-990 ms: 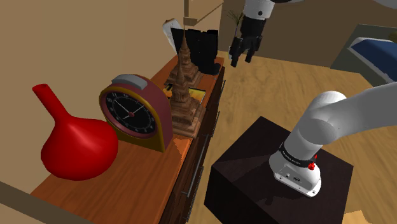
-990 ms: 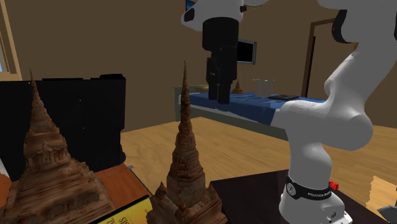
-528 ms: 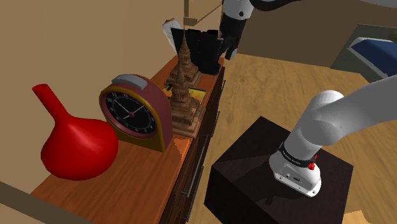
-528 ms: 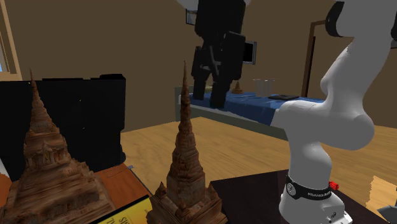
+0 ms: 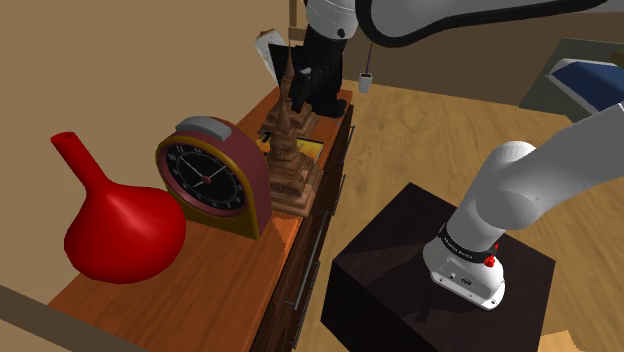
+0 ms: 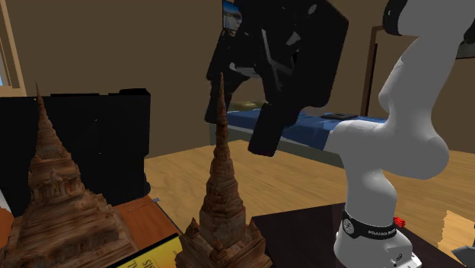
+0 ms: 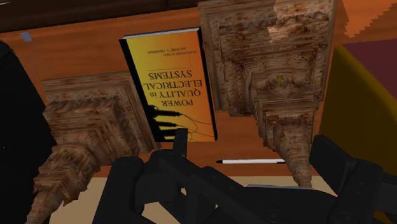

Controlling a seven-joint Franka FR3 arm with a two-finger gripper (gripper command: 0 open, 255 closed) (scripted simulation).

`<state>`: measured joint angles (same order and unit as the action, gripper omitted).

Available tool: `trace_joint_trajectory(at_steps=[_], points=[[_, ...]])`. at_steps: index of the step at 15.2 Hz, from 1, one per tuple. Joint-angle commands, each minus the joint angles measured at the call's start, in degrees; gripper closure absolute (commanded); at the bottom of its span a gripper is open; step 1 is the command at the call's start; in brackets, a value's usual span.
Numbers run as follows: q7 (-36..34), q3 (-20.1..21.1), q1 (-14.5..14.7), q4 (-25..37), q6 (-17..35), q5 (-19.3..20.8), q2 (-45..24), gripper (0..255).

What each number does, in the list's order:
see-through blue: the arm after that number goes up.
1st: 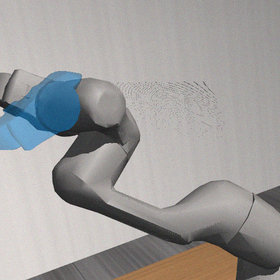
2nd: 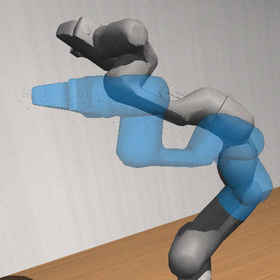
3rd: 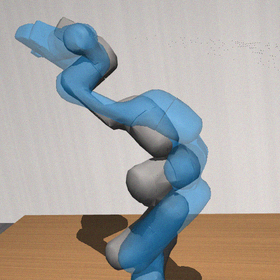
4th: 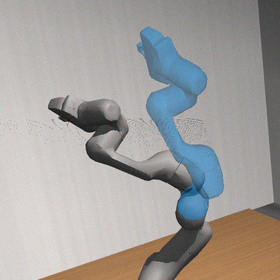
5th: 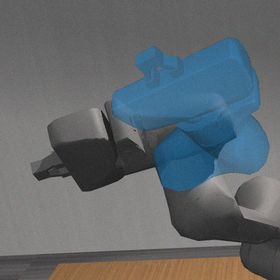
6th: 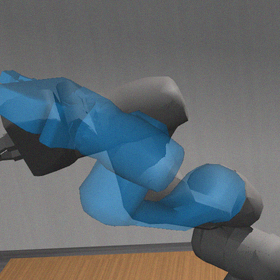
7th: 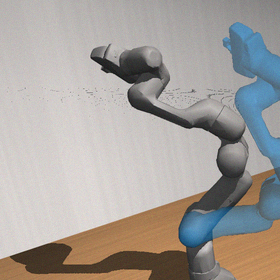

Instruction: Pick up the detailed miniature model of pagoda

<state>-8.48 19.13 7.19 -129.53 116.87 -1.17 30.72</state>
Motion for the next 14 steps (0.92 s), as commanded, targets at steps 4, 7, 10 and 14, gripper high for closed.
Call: trace_joint_trajectory(at_steps=[4,7,10,14], points=[[-1.4,5.0,0.8,1.4,5.4,3.3,-3.1,0],[-1.8,5.3,0.9,-0.8,7.7,3.4,-3.2,0],[-2.3,5.6,0.8,-2.9,10.0,3.5,-3.4,0],[-2.4,5.7,0.8,-3.3,10.4,3.6,-3.5,255]])
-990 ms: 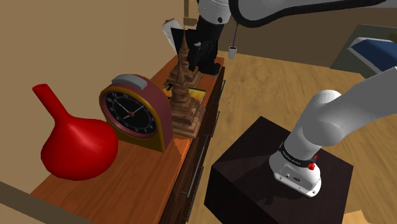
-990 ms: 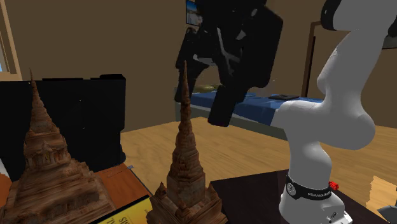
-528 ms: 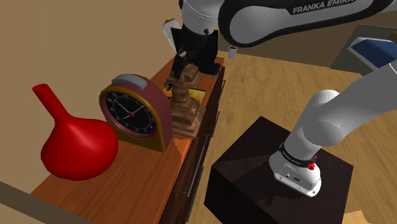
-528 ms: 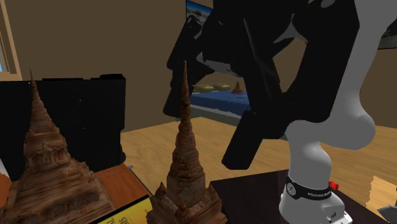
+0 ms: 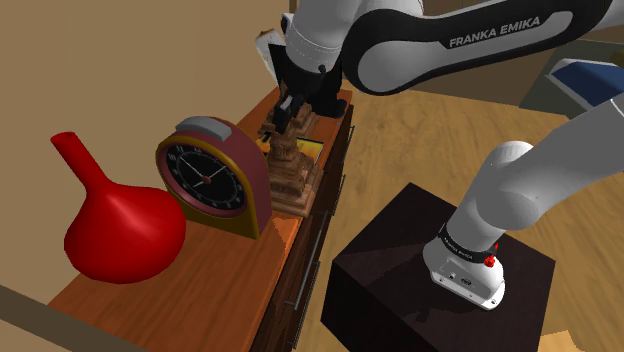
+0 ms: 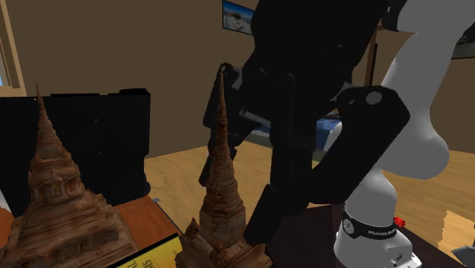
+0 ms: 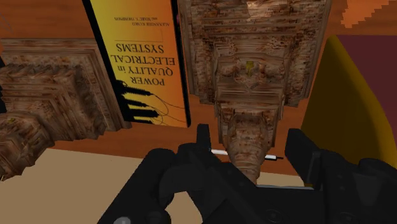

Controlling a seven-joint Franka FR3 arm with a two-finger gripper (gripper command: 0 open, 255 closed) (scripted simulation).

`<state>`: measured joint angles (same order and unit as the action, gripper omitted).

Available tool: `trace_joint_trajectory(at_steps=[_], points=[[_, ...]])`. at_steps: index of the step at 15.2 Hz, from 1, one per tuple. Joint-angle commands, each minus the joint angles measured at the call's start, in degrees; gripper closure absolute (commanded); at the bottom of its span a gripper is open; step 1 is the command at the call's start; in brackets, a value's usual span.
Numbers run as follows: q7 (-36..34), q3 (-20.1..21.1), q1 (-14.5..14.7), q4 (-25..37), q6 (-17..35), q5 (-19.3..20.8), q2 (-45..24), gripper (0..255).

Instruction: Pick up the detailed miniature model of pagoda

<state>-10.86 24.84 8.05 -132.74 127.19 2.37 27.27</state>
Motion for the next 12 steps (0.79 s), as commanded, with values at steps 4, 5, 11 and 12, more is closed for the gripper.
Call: trace_joint_trajectory(at_steps=[4,5,11,12], points=[[-0.1,0.1,0.0,0.1,0.0,0.0,-0.1,255],[0.0,0.0,0.0,0.0,0.1,0.0,-0.1,255],[0.3,-0.2,0.0,1.3,-1.4,-0.1,0.1,255],[0.5,-0.3,0.0,2.0,-2.2,-0.1,0.2,255]])
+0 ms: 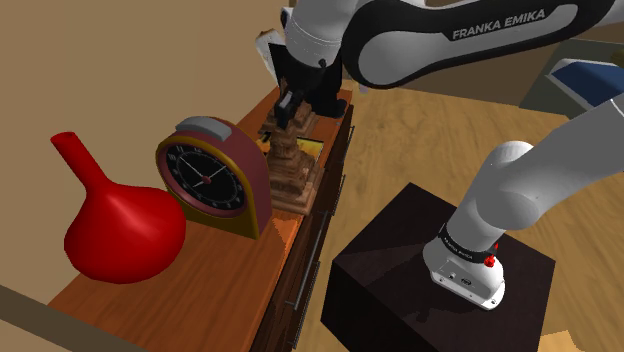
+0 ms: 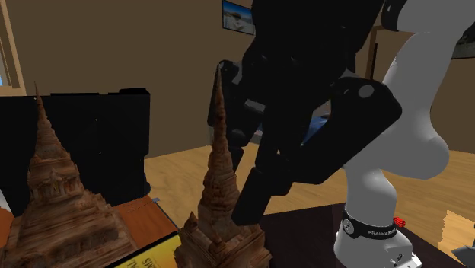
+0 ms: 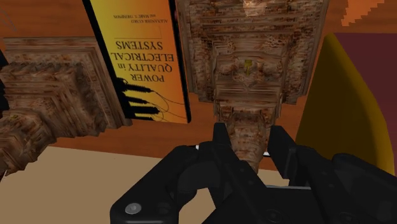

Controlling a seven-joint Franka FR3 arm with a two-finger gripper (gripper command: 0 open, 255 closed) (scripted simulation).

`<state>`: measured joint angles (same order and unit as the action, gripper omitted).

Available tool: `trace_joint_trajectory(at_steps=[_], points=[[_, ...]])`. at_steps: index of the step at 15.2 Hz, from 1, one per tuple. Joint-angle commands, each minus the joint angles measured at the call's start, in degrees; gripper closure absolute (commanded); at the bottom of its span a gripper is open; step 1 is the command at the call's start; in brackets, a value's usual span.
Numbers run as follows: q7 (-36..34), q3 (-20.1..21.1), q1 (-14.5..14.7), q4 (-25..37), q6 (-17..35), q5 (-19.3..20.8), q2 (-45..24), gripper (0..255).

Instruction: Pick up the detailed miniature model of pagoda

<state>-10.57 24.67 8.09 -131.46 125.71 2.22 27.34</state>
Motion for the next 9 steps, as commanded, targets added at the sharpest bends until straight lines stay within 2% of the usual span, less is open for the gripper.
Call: trace_joint_trajectory(at_steps=[1,9], points=[[0.4,-0.3,0.0,1.5,-1.4,0.0,0.2,255],[1.5,-0.9,-0.3,7.6,-7.5,-0.1,0.1,255]])
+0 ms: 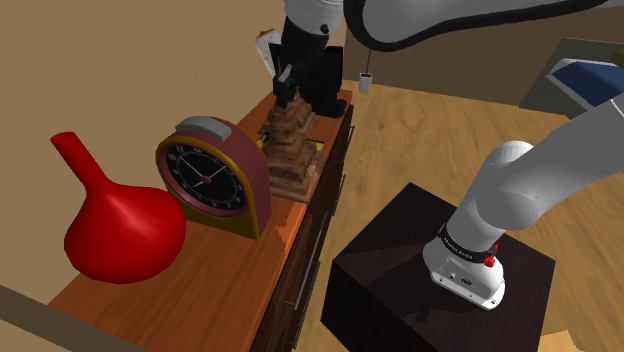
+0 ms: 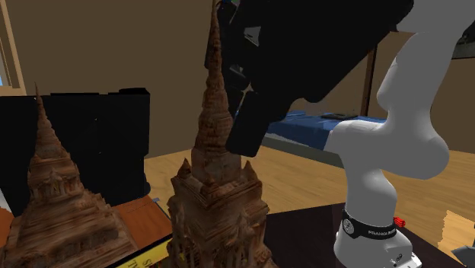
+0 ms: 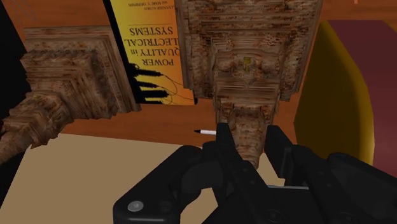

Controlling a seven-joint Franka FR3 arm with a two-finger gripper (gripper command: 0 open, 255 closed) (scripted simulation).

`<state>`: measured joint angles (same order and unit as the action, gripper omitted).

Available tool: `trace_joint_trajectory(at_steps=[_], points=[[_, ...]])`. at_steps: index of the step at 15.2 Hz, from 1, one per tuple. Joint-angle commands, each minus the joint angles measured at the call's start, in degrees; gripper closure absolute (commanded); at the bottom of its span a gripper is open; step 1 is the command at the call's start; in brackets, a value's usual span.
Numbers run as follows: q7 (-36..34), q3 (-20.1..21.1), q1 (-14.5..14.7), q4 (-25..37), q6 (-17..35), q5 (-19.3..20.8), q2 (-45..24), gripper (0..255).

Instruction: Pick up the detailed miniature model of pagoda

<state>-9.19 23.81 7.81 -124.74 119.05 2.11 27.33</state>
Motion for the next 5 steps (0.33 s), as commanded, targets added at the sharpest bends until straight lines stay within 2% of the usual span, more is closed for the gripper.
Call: trace_joint_trajectory(at_steps=[1,5], points=[[0.2,-0.1,0.0,1.7,-1.5,0.0,0.1,255],[0.4,-0.3,-0.1,3.4,-3.1,0.0,-0.1,255]])
